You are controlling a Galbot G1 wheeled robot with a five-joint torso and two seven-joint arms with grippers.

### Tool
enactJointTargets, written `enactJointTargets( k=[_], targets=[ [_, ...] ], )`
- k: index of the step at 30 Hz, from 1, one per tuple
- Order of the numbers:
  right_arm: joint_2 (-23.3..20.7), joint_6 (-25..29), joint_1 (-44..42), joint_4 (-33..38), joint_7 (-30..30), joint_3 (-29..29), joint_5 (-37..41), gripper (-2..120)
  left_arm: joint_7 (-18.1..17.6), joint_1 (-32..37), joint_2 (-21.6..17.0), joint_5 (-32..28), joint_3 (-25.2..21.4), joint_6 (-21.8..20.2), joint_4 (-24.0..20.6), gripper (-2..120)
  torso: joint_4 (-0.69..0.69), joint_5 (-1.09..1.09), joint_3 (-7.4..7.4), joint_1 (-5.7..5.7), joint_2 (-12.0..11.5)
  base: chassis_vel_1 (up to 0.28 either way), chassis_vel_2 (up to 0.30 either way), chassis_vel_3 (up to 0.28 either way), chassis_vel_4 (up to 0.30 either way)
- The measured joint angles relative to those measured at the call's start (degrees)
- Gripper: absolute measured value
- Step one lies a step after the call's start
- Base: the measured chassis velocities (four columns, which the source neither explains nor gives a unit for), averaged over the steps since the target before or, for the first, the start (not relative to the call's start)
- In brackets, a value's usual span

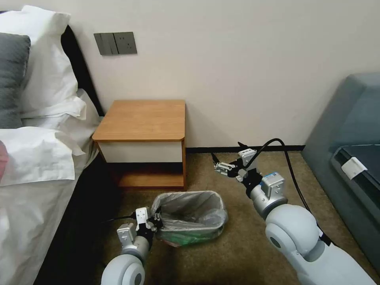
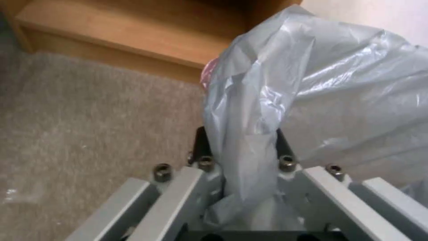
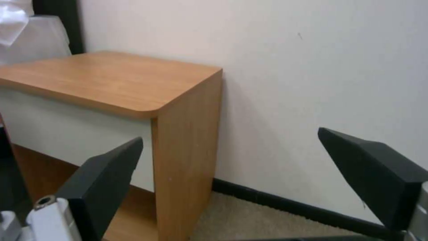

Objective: Pick up the garbage bag from the table and place it over the trash can.

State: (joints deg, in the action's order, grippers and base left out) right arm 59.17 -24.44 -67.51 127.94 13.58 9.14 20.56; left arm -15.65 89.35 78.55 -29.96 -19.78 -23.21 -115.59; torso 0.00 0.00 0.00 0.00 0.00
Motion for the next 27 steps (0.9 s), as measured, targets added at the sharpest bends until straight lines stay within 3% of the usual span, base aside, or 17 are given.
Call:
enactJointTargets(
  k=[10,14,19,22,27],
  targets=[
    [0.3,-0.1,0.0,-0.8,0.0,0.1,0.3,100,-0.1,0.0,-0.1,3.1,-0.7,-1.0,-0.5,47,0.0,-0.01,0.0,0.0,0.0,0.0,0.0,0.0,0.0],
    [0.8,-0.3,-0.3,-1.0,-0.3,-0.1,0.6,100,0.9,0.9,-0.3,3.9,-1.7,-0.8,-2.0,65,0.0,-0.01,0.0,0.0,0.0,0.0,0.0,0.0,0.0],
    [1.4,-0.3,-1.5,-1.0,-0.4,0.0,0.6,100,1.6,1.3,-0.3,3.6,-2.5,-0.4,-3.0,77,0.01,-0.01,0.01,0.0,0.0,0.0,0.0,0.0,0.0],
    [2.3,0.4,-6.1,-1.2,-1.6,2.2,-1.4,100,-0.1,2.3,-0.2,2.1,-5.1,2.9,-5.2,94,0.0,-0.02,0.0,0.0,0.0,0.0,0.0,0.0,0.0],
    [4.1,6.4,-13.3,-4.1,-4.7,5.8,-5.9,100,-1.9,3.9,-0.2,1.3,-6.8,5.5,-8.0,99,0.0,0.0,0.0,0.0,0.0,0.0,0.0,0.0,0.0]
  ],
)
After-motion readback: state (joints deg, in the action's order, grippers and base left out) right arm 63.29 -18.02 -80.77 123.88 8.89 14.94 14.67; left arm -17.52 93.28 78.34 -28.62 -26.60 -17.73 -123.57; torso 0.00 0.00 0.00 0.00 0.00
